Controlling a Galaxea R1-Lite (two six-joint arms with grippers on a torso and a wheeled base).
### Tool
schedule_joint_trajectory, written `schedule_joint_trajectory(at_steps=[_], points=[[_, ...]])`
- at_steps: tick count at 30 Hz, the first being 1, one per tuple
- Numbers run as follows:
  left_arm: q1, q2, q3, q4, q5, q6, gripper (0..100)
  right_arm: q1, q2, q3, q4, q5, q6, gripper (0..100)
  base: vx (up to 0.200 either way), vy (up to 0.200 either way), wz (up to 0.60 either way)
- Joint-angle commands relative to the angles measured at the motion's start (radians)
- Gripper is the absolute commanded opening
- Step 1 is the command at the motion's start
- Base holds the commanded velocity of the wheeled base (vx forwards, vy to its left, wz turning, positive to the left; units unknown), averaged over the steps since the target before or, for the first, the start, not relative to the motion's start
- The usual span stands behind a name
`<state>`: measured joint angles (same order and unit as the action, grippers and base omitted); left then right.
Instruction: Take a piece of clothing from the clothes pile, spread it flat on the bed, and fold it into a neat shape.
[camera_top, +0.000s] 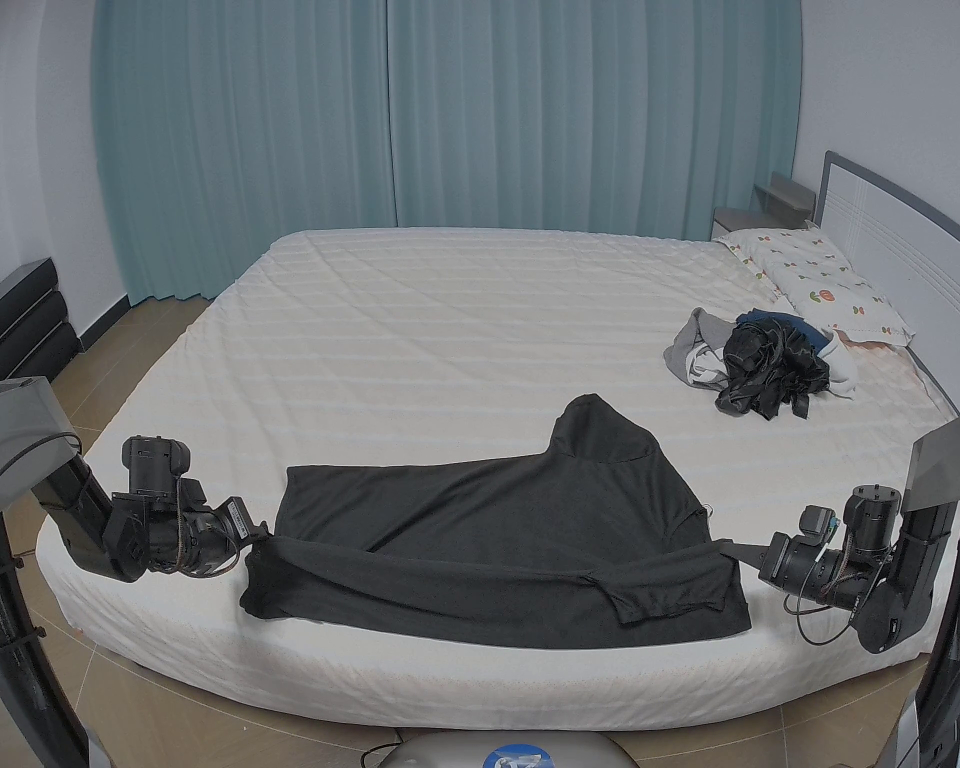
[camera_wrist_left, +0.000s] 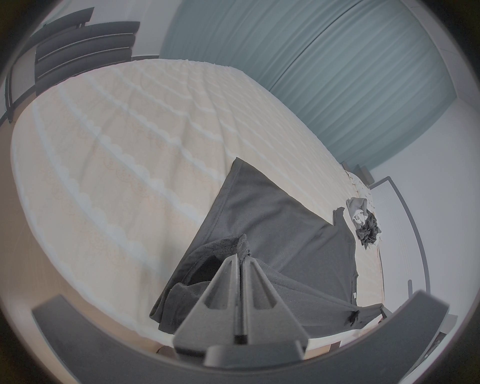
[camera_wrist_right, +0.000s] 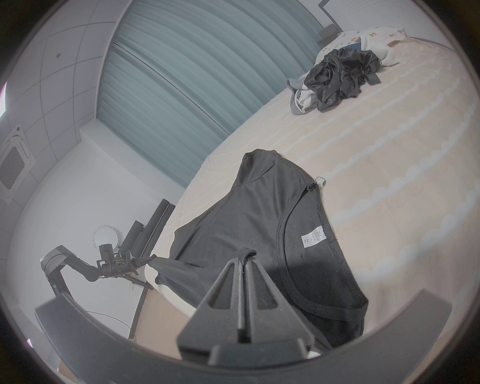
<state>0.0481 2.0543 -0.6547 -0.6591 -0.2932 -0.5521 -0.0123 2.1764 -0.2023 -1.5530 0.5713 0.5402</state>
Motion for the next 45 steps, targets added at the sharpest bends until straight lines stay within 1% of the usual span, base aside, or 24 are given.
schedule_joint_trajectory(at_steps=[1,7,9,11,13,21,26,29,35,36,42,45], points=[[0.003,-0.048,0.030,0.000,-0.001,0.003,0,-0.006,-0.061,0.031,-0.012,0.002,0.001,0,0.000,0.000,0.00],[0.001,-0.095,0.043,0.007,-0.001,0.001,0,-0.011,-0.101,0.052,-0.012,0.002,0.001,0,0.000,0.000,0.00],[-0.001,-0.109,0.067,0.000,0.000,0.003,0,-0.012,-0.113,0.055,-0.012,0.004,0.001,0,0.000,0.000,0.00],[-0.001,-0.112,0.072,0.001,0.000,0.004,0,-0.012,-0.138,0.067,-0.012,0.029,0.001,0,0.000,0.000,0.00],[-0.002,-0.120,0.078,0.004,0.002,0.004,0,-0.012,-0.142,0.080,-0.012,0.039,0.000,0,0.000,0.000,0.00],[-0.002,-0.144,0.144,0.000,0.002,0.006,0,-0.012,-0.196,0.127,-0.010,0.062,-0.003,0,0.000,0.000,0.00],[-0.007,-0.157,0.184,0.000,0.002,0.004,0,-0.012,-0.199,0.139,-0.012,0.061,-0.014,0,0.000,0.000,0.00],[-0.007,-0.151,0.185,0.007,0.003,0.001,0,-0.012,-0.198,0.139,-0.010,0.058,-0.014,0,0.000,0.000,0.00],[-0.007,-0.144,0.167,0.003,0.011,-0.005,0,-0.012,-0.187,0.138,-0.010,0.055,-0.014,0,0.000,0.000,0.00],[-0.005,-0.103,0.119,0.004,0.016,-0.020,0,-0.012,-0.144,0.115,-0.010,0.050,-0.011,0,0.000,0.000,0.00],[-0.005,-0.025,0.072,0.003,0.017,-0.038,0,-0.011,-0.073,0.049,-0.010,0.045,-0.009,0,0.000,0.000,0.00],[-0.007,0.040,0.015,0.001,0.017,-0.071,0,-0.011,-0.007,-0.017,-0.010,0.041,-0.005,0,0.000,0.000,0.00]])
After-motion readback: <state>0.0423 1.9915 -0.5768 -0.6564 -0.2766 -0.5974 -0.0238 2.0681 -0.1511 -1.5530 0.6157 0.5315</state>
